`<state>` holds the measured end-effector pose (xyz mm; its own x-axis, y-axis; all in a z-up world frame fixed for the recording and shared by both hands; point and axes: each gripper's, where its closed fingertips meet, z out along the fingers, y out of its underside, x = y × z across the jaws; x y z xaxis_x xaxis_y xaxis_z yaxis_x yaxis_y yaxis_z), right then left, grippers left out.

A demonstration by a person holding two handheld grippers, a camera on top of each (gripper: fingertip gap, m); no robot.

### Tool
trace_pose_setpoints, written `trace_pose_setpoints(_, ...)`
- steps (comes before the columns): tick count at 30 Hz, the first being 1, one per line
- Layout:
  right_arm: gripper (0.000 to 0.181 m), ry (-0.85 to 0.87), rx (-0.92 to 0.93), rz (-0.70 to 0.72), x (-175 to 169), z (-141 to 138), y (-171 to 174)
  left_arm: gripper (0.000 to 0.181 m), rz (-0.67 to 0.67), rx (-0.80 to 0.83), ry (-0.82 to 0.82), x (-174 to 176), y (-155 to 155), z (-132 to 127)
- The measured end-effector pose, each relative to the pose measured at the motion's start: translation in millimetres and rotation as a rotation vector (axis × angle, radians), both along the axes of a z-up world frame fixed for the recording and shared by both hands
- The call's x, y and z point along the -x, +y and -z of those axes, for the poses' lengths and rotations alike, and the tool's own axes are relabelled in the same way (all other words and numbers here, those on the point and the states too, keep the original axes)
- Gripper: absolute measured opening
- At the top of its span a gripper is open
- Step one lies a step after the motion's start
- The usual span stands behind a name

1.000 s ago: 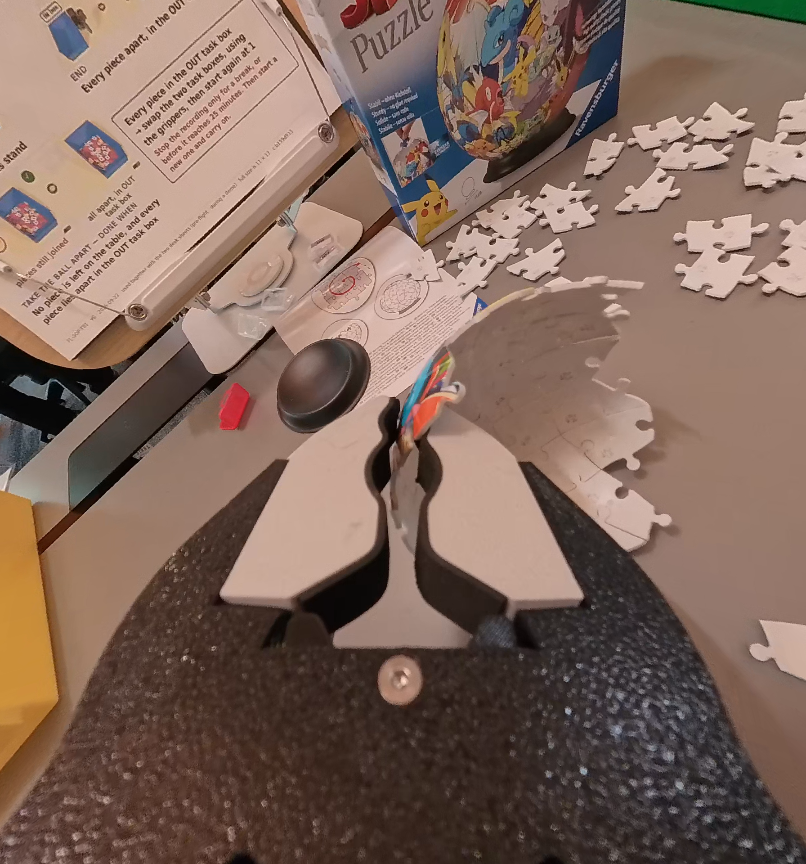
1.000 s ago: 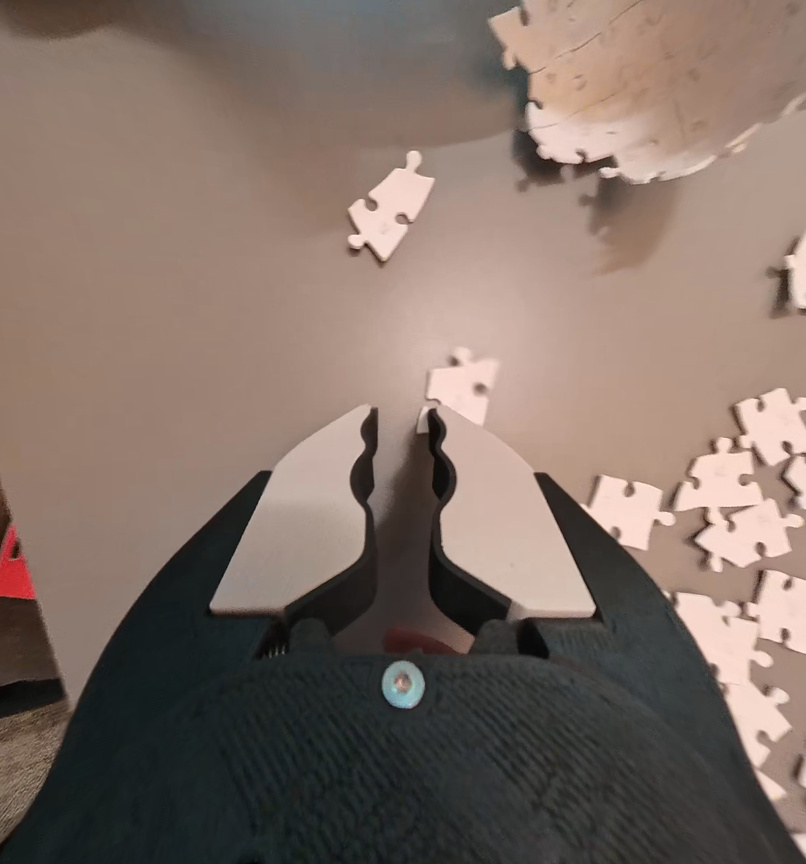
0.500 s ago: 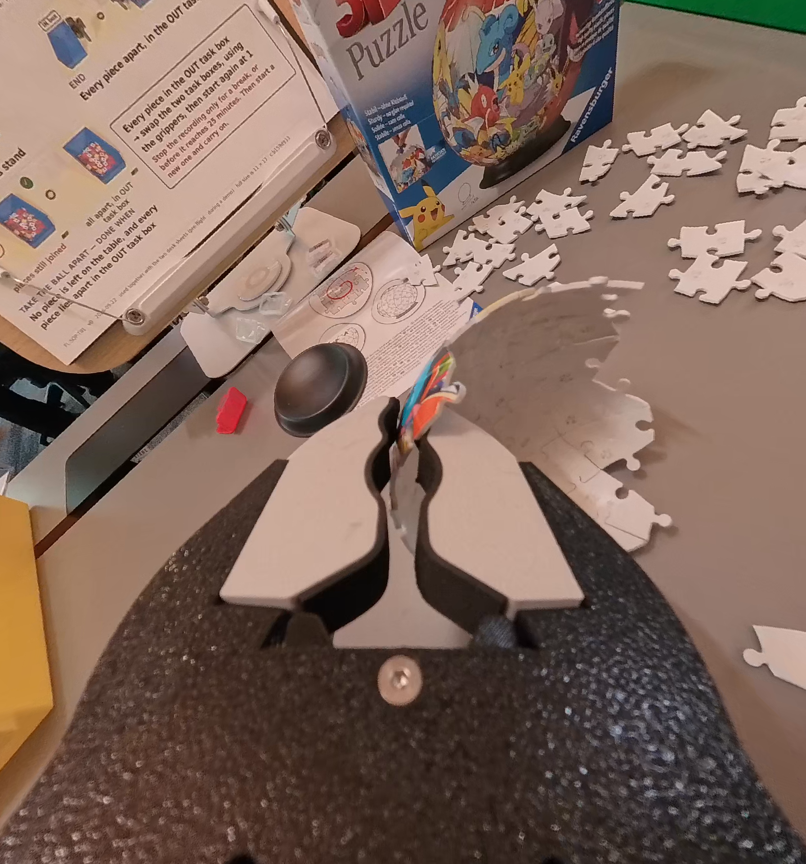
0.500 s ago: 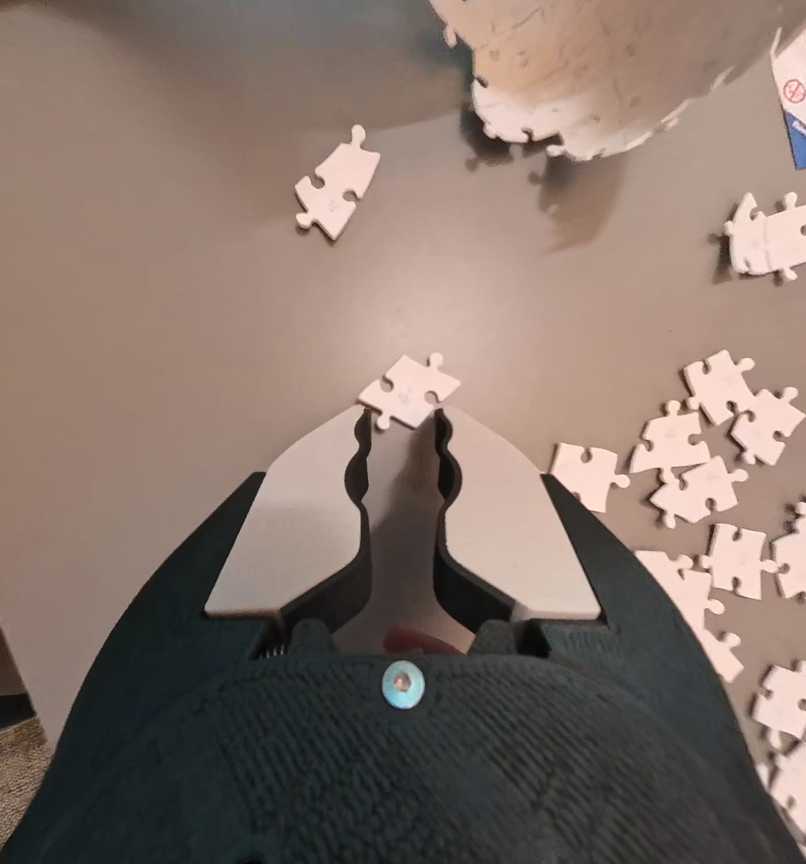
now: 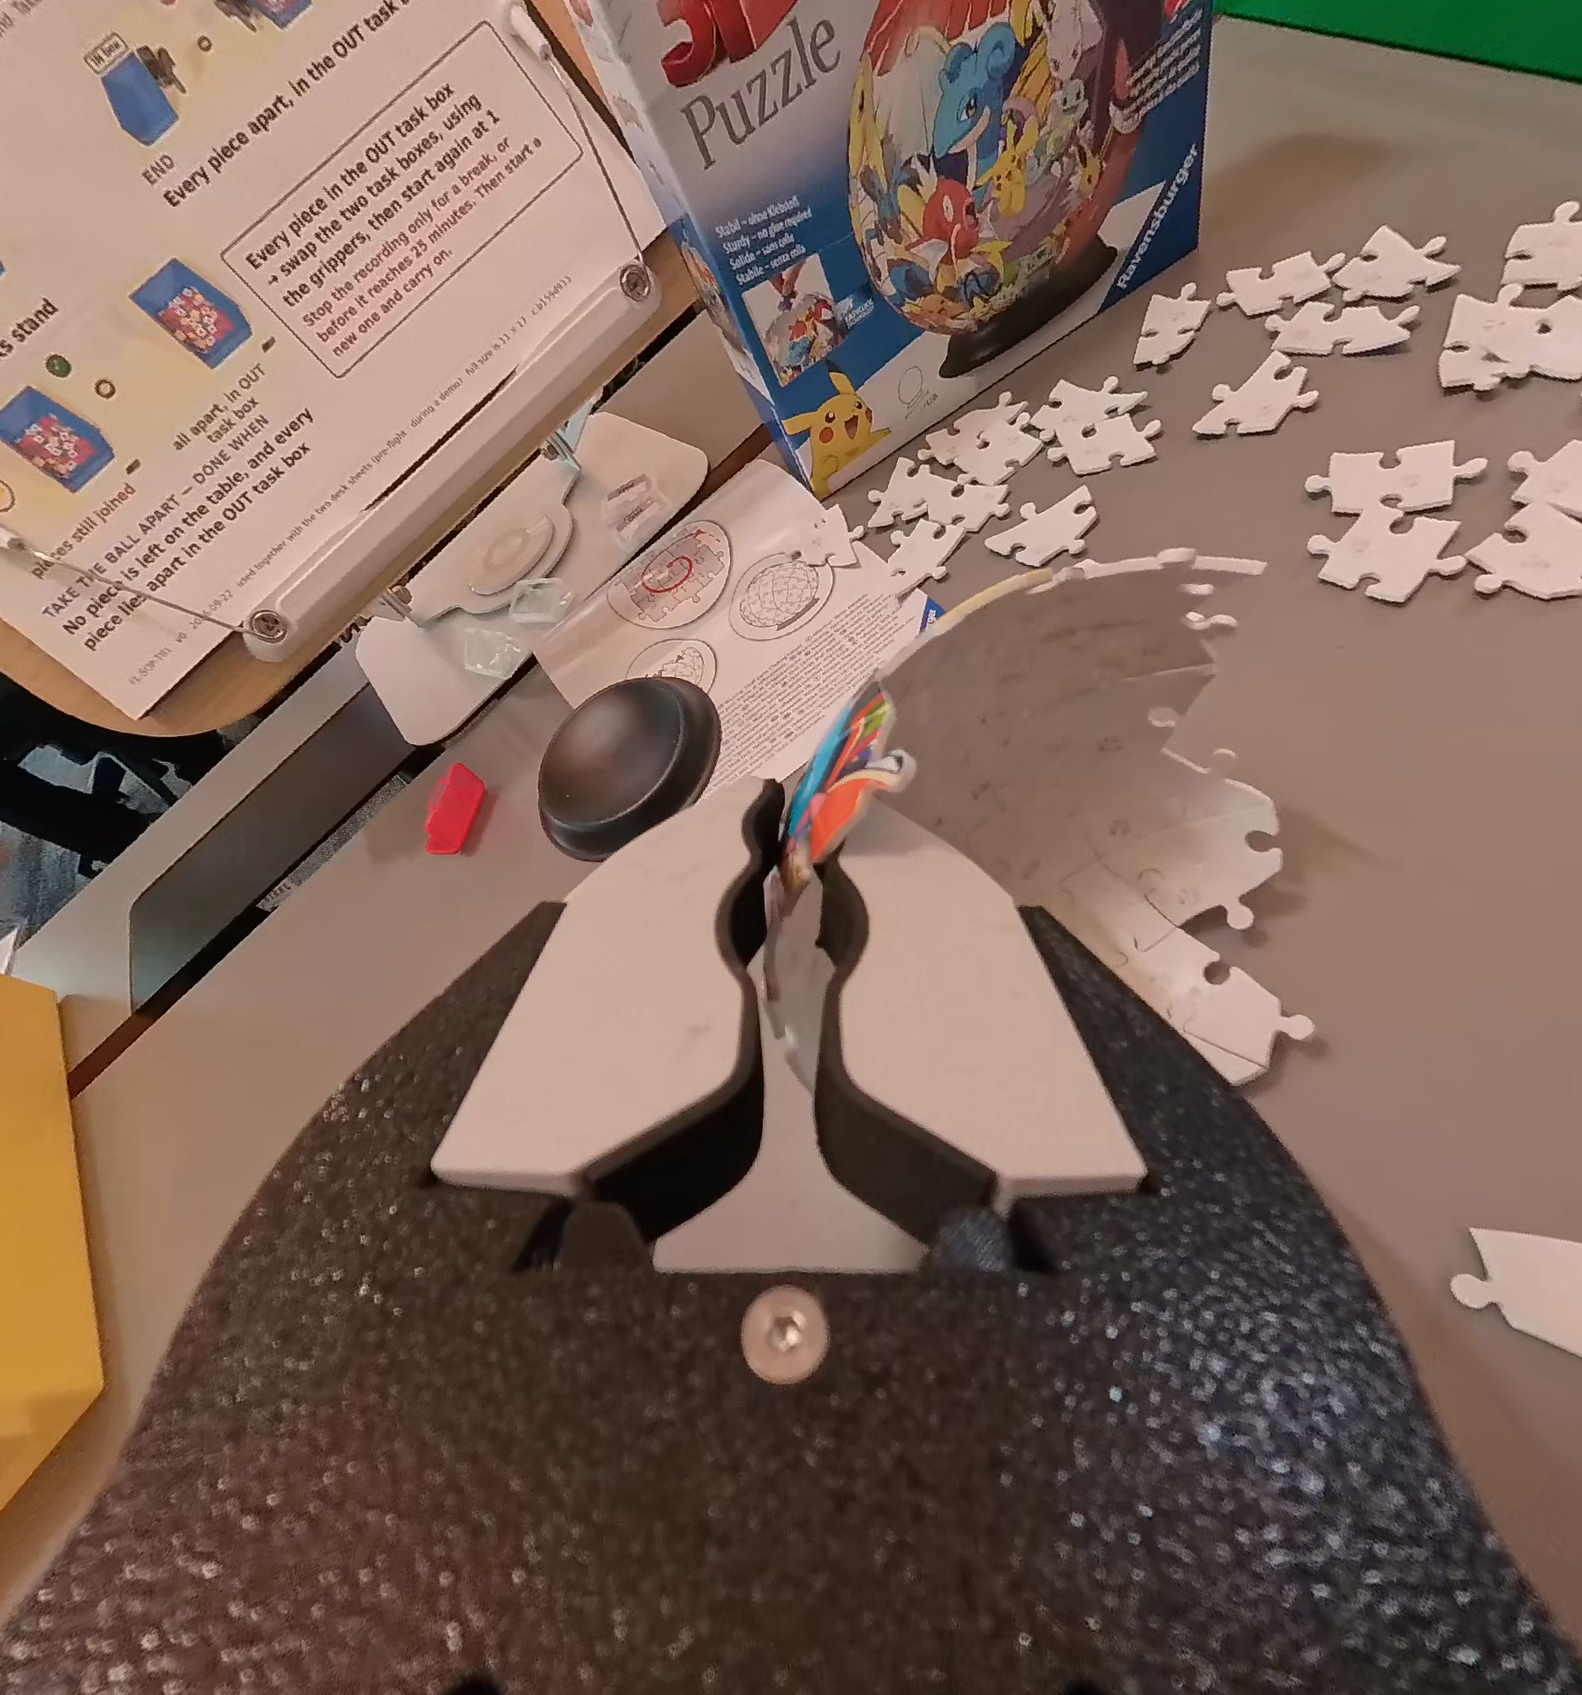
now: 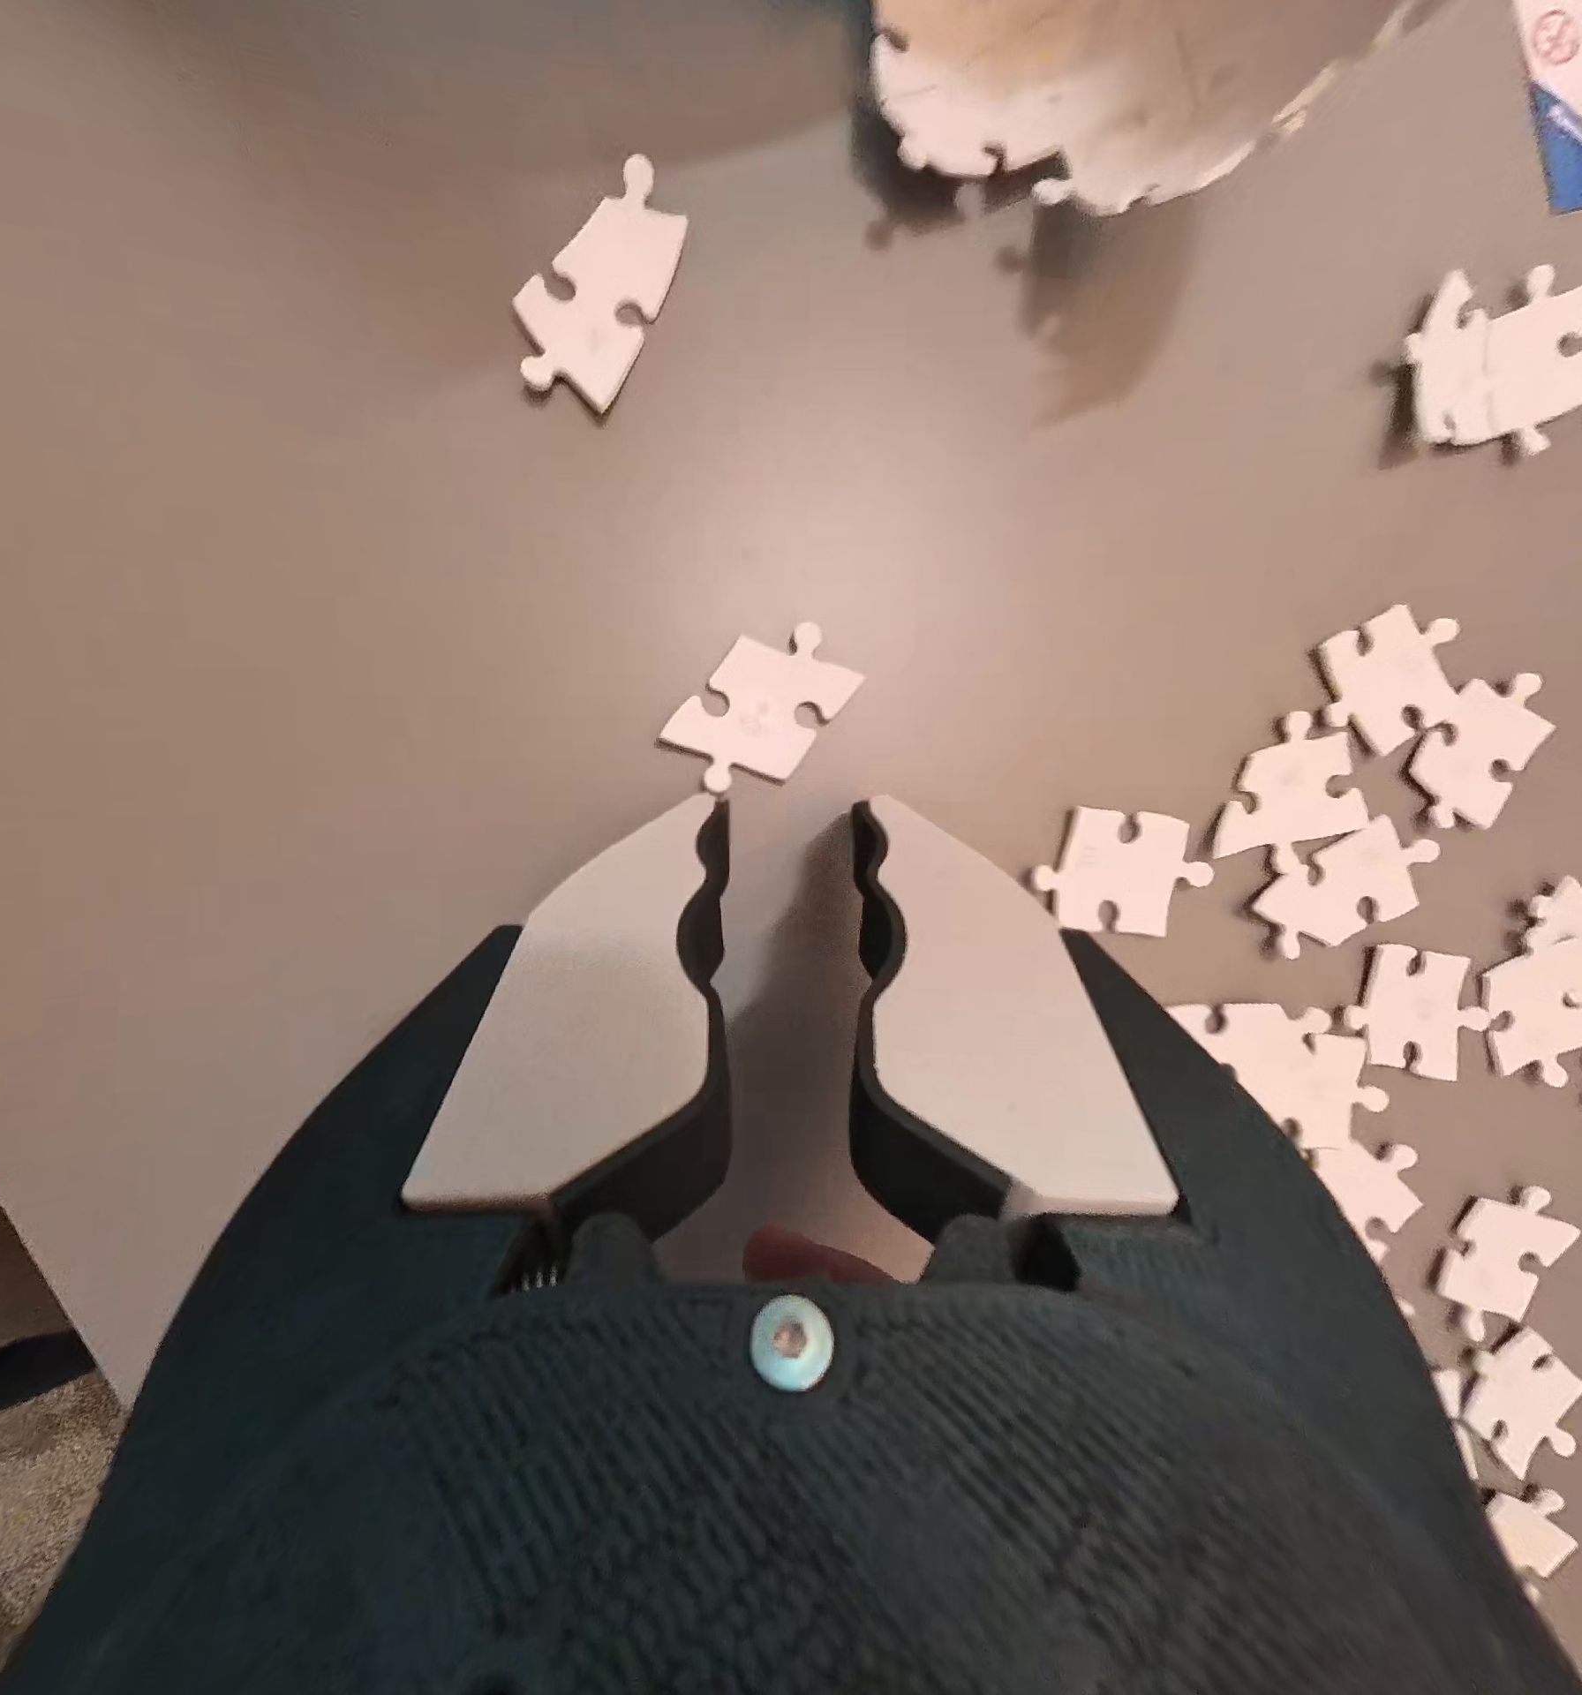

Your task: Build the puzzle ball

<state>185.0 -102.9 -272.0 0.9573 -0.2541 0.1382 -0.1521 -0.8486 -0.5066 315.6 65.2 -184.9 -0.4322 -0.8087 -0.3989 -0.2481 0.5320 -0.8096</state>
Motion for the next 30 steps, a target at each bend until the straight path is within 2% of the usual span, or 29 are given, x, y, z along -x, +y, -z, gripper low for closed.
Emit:
trace_pose_setpoints(7,0.022,-0.037,-0.032,0.002,1,0,10,0.005,0.002,-0.003,0.004,0,-1,2)
trace_pose_setpoints(12,0.034,-0.078,-0.052,0.026,-5,-7,10,0.005,0.002,0.002,0.001,0,-1,1)
trace_pose_setpoints(18,0.044,-0.075,-0.071,-0.049,-6,-5,18,0.006,0.005,-0.003,0.006,1,-2,3)
trace_pose_setpoints(22,0.039,-0.037,-0.081,-0.13,1,-1,26,0.005,0.005,-0.003,0.006,1,-1,3)
trace_pose_setpoints(28,0.027,-0.047,-0.081,-0.114,2,-1,29,0.006,0.012,-0.003,0.006,1,-4,4)
trace_pose_setpoints(30,0.036,-0.064,-0.071,-0.089,-1,-2,26,0.006,0.015,-0.003,0.007,1,-5,4)
